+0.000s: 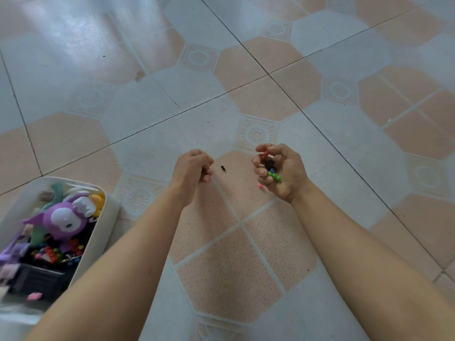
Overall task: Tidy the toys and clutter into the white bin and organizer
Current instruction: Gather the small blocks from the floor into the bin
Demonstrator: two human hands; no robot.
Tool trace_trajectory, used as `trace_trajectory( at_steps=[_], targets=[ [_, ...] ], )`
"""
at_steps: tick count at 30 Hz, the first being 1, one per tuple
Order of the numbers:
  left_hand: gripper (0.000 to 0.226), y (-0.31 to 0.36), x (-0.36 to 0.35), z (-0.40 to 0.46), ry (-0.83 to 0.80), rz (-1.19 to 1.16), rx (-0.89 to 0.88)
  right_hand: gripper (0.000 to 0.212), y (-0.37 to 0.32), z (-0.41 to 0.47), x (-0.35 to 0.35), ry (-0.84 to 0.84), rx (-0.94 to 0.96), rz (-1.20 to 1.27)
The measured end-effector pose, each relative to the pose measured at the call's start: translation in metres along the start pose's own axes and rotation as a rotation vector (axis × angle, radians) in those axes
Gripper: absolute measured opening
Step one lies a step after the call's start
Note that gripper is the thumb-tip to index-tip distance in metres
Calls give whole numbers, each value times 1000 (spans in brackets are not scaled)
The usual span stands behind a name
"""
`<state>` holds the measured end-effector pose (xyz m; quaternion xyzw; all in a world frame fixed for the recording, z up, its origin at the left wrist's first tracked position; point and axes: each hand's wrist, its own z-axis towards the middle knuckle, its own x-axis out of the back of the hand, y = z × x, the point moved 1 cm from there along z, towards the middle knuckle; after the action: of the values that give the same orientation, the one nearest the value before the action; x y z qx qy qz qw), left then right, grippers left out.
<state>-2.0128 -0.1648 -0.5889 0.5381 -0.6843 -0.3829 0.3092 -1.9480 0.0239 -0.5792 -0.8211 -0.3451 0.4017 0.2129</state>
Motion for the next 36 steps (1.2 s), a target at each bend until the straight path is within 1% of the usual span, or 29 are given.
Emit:
trace_trajectory(
  at_steps=[1, 2, 4, 6, 8, 10, 12, 16, 18, 19, 20, 21, 23, 25, 27, 29, 32, 34, 35, 36],
  targets=[
    [16, -1, -2, 1, 1, 69, -14, 17, -2, -2, 2, 16, 9, -43],
    [12, -2, -5, 1, 5, 198, -56, 21, -4, -4, 4, 43, 22, -113],
    [6, -4, -12, 2, 16, 485, -174, 35, -6, -7, 8, 116, 73, -329],
    [12, -6, -18, 4, 11, 705, -268, 43, -6, -9, 13, 181, 171, -632],
    [15, -5, -21, 9, -2, 843, -338, 37, -2, -10, 17, 216, 264, -988],
    [15, -3, -23, 13, -15, 924, -386, 24, 4, -12, 19, 194, 282, -1317],
    [12, -4, -24, 15, -40, 977, -422, 20, 8, -15, 21, 167, 233, -1554],
    [12, -2, -25, 14, -56, 1020, -431, 24, 12, -18, 12, 120, 230, -1857],
    [13, 0, -25, 8, -20, 973, -381, 23, 13, -17, 7, 75, 233, -1978],
    [13, -1, -26, 6, -2, 916, -339, 22, 12, -17, 8, 63, 218, -1990],
    [11, -1, -27, 2, 10, 836, -297, 22, 11, -16, 9, 60, 197, -1927],
    [8, -1, -28, -2, 13, 740, -261, 21, 10, -16, 9, 66, 168, -1770],
    [3, 2, -25, -14, -7, 557, -194, 18, 11, -20, 2, 78, 61, -1266],
    [12, 11, -19, -26, -15, 434, -149, 13, 13, -23, -13, 78, -48, -852],
    [22, 20, -3, -41, -5, 336, -126, 12, 18, -23, -38, 48, -133, -600],
    [28, 29, 17, -57, 18, 243, -120, 15, 22, -23, -66, 14, -209, -460],
    [28, 37, 67, -81, 187, 145, -166, 28, 38, -23, -120, -41, -293, -367],
    [28, 40, 101, -97, 295, 88, -182, 34, 52, -25, -155, -111, -352, -327],
    [28, 41, 110, -103, 322, 66, -178, 36, 55, -28, -165, -141, -374, -307],
    [29, 39, 137, -114, 393, 47, -174, 38, 69, -31, -189, -194, -428, -314]
  ],
)
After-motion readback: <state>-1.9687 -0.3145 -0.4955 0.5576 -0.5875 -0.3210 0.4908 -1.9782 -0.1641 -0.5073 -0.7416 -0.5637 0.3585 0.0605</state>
